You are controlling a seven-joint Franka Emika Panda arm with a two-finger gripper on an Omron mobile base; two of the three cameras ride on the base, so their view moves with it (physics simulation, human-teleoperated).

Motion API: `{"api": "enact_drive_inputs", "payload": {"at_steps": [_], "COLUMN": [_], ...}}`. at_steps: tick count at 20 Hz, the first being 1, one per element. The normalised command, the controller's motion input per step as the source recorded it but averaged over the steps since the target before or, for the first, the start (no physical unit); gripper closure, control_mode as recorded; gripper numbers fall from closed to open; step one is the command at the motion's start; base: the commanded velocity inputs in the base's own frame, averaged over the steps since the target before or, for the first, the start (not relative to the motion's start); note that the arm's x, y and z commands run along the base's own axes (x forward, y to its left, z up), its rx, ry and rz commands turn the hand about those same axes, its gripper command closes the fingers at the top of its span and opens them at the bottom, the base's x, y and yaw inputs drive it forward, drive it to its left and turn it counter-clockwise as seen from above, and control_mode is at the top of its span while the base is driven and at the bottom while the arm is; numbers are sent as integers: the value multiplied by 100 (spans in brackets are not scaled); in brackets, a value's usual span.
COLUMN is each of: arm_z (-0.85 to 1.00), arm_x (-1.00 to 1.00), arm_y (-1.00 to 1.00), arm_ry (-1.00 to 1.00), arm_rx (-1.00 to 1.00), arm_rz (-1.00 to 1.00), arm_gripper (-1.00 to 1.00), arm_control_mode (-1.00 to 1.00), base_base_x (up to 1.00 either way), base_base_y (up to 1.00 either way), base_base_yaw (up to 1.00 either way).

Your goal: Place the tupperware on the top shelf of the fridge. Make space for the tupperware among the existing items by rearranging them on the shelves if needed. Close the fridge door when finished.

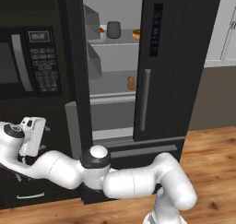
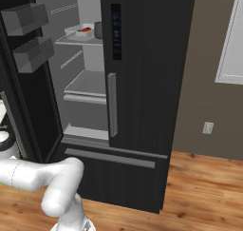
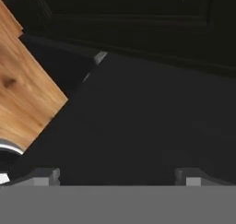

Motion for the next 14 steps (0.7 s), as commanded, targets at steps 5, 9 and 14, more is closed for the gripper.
{"api": "enact_drive_inputs", "payload": {"at_steps": [5, 9, 14], "arm_z": [-9, -5, 0], "arm_x": [-13, -65, -46], "arm_y": [-81, -100, -100], "arm_ry": [15, -4, -28], "arm_rx": [-5, 0, 0], "arm_rz": [-16, -28, -17], "arm_gripper": [-100, -100, -100], "arm_control_mode": [-100, -100, -100], "base_base_x": [0, 0, 0], "base_base_y": [0, 0, 0], "base_base_yaw": [0, 0, 0]}}
